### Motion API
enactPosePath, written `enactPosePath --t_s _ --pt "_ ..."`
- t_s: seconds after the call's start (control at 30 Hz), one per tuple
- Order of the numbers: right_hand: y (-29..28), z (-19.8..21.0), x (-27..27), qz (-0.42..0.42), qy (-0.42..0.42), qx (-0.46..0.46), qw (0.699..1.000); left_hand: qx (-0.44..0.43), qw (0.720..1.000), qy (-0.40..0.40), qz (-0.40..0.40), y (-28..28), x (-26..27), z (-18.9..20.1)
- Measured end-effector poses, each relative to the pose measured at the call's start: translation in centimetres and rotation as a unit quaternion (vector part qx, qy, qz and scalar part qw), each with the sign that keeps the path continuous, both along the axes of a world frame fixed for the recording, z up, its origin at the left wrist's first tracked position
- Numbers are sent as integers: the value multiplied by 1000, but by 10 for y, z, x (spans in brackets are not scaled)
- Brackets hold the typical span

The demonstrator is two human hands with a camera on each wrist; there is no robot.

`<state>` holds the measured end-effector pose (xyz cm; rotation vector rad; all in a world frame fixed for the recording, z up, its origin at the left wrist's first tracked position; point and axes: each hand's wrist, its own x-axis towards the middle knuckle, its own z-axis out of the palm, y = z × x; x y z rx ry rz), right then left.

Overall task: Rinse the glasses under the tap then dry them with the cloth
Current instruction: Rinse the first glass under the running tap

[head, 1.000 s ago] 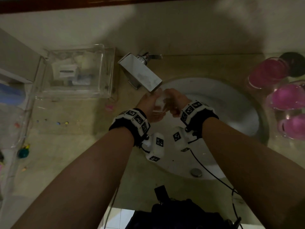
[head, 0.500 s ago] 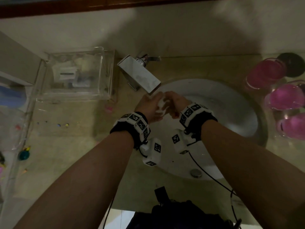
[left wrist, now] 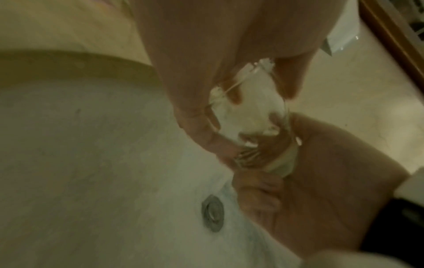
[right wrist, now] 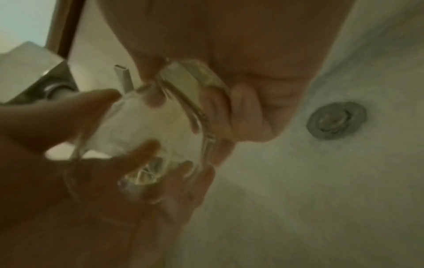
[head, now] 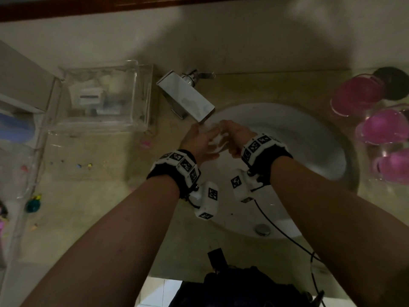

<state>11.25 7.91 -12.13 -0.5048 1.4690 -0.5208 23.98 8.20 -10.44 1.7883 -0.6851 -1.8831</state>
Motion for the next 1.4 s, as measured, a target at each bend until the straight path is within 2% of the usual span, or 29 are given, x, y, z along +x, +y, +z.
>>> enactPosePath --t_s 0.13,0.3,0.4,0.5,0.67,0.73,0.83,0.93,1.13,1.2,1.3,1.4 --pt "-5 -1 4 41 31 -7 999 -12 1000 6 18 -1 3 -9" --pt "-7 -1 7 50 46 -102 993 61 996 39 54 -4 2 -10" --pt "-7 -1 6 39 26 -84 995 33 996 55 59 -7 4 -9" --pt "-9 4 7 31 31 -20 999 3 996 55 70 -11 5 -14" --pt "-7 8 8 9 40 -76 996 56 994 74 56 -8 3 -9" --pt "-6 8 7 12 35 -75 996 46 996 60 54 -9 2 -9" --pt "-5 9 4 58 33 -70 995 16 998 44 42 -10 4 -13" --pt "-3 15 2 -6 0 -29 1000 7 998 42 41 -9 5 -15" --pt "-9 13 8 11 23 -77 997 72 994 58 56 -7 1 -10" --pt "-6 16 7 1 9 -66 998 49 996 37 57 -8 1 -8" --pt "-5 16 4 15 27 4 1000 4 999 28 43 -11 3 -14" --pt "-6 14 5 26 33 -33 999 21 997 45 51 -10 1 -12"
